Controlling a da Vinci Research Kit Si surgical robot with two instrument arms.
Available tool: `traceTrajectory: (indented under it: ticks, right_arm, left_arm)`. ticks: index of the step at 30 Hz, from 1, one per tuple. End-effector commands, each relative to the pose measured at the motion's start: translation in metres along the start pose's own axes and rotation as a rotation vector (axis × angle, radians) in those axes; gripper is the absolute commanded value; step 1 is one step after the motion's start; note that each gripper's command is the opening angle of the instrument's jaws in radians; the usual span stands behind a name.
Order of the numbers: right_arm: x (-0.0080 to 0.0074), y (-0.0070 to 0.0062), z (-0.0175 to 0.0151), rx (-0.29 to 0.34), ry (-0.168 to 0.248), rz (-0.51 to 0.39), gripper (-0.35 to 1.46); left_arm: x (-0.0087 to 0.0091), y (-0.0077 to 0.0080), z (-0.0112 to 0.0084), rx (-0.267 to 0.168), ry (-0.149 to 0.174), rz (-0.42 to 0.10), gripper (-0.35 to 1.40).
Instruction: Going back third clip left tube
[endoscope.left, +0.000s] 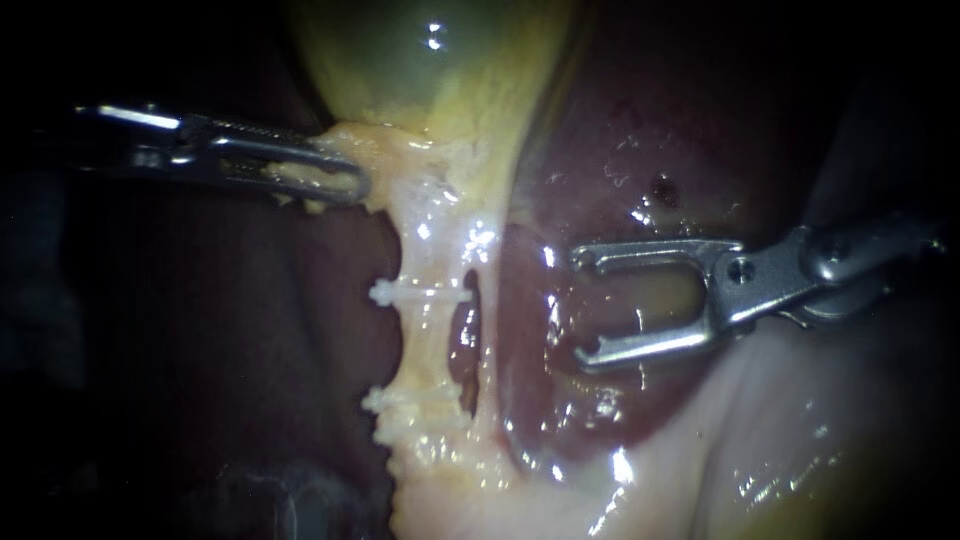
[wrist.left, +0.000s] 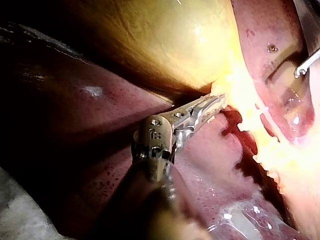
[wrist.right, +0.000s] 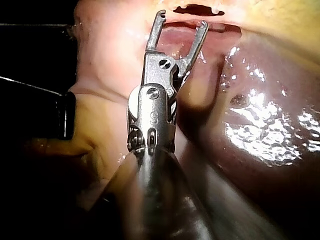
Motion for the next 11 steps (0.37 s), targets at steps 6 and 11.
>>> traceTrajectory:
  ticks: [6, 11]
  right_arm:
    - [0.0000, -0.0001, -0.0001, 0.000, 0.000, -0.006, 0.48]
    - [0.0000, -0.0001, -0.0001, 0.001, 0.000, -0.012, 0.48]
  left_arm:
    - [0.0001, 0.0000, 0.0002, 0.003, 0.000, -0.001, -0.35]
    - [0.0001, 0.0000, 0.0002, 0.001, -0.002, -0.001, -0.35]
